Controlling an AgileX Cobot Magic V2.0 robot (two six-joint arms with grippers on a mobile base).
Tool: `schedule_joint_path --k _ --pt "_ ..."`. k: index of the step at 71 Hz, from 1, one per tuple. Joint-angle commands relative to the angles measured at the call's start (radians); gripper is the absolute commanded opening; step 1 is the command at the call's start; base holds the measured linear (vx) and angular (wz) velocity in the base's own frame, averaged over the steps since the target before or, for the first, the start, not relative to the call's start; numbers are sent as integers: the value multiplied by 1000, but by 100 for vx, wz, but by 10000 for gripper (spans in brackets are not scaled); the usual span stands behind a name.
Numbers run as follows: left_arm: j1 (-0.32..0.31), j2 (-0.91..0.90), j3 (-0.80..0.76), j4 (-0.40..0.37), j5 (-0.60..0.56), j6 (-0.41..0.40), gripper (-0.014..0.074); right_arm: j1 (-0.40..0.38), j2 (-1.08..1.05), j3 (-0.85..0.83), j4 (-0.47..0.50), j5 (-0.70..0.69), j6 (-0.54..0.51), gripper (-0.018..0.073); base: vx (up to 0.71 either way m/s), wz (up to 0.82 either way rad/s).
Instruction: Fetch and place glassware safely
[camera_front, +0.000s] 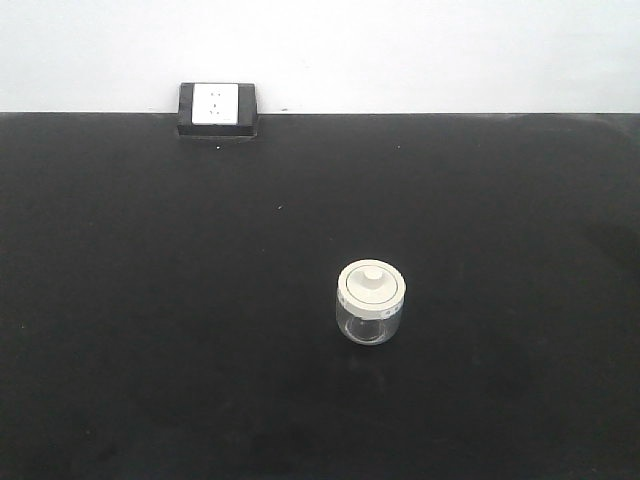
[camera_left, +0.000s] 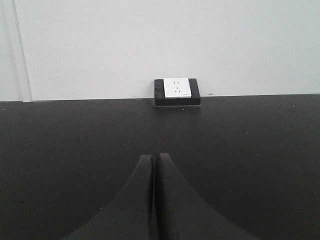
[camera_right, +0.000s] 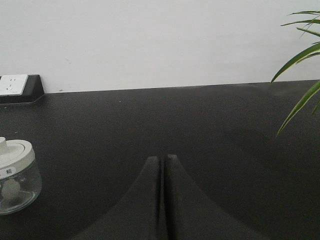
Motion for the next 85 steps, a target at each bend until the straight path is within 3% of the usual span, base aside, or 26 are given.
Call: schedule_joint_path --k 1,85 --pt "1 -17 30 -11 -78 -1 -7 -8 -8 20 -1 -95 -16 -8 0 0" --pt "1 -17 30 -11 -78 -1 -7 -8 -8 20 -2 -106 -42 -8 0 0"
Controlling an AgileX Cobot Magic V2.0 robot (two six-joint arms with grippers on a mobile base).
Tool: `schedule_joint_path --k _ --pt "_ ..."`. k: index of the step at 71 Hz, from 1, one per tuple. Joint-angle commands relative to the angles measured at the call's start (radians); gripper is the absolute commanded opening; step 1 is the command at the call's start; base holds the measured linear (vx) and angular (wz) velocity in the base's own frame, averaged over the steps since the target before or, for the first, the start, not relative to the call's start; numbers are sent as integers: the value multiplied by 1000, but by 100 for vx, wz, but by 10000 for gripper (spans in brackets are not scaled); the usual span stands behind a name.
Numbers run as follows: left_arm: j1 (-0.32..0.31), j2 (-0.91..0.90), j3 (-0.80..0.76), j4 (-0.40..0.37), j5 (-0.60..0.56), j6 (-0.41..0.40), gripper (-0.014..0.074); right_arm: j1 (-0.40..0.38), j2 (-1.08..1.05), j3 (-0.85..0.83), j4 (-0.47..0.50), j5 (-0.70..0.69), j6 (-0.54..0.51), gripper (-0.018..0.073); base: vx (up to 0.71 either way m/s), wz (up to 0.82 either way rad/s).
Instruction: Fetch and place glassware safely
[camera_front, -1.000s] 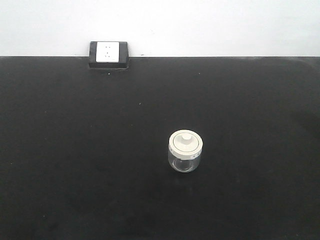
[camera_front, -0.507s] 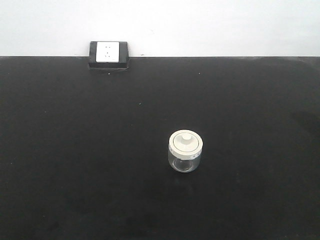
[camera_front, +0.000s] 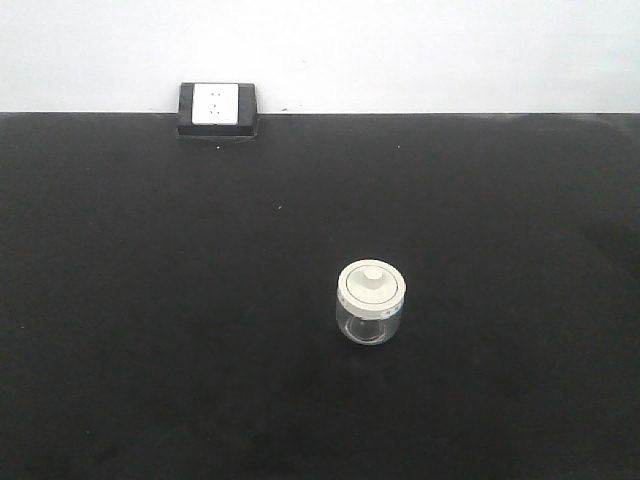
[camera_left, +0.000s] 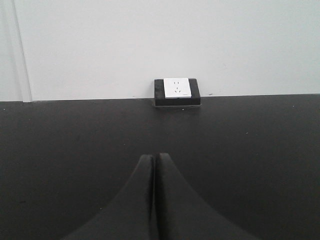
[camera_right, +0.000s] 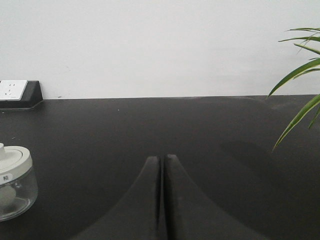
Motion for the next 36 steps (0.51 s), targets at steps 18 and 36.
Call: schedule_joint_path --k 18,36 --pt "1 -17 30 -11 -78 -1 -7 -7 -8 20 -2 -75 -9 -8 0 0" --pt "1 -17 30 -11 -78 -1 -7 -7 -8 20 -2 -75 -9 -8 0 0"
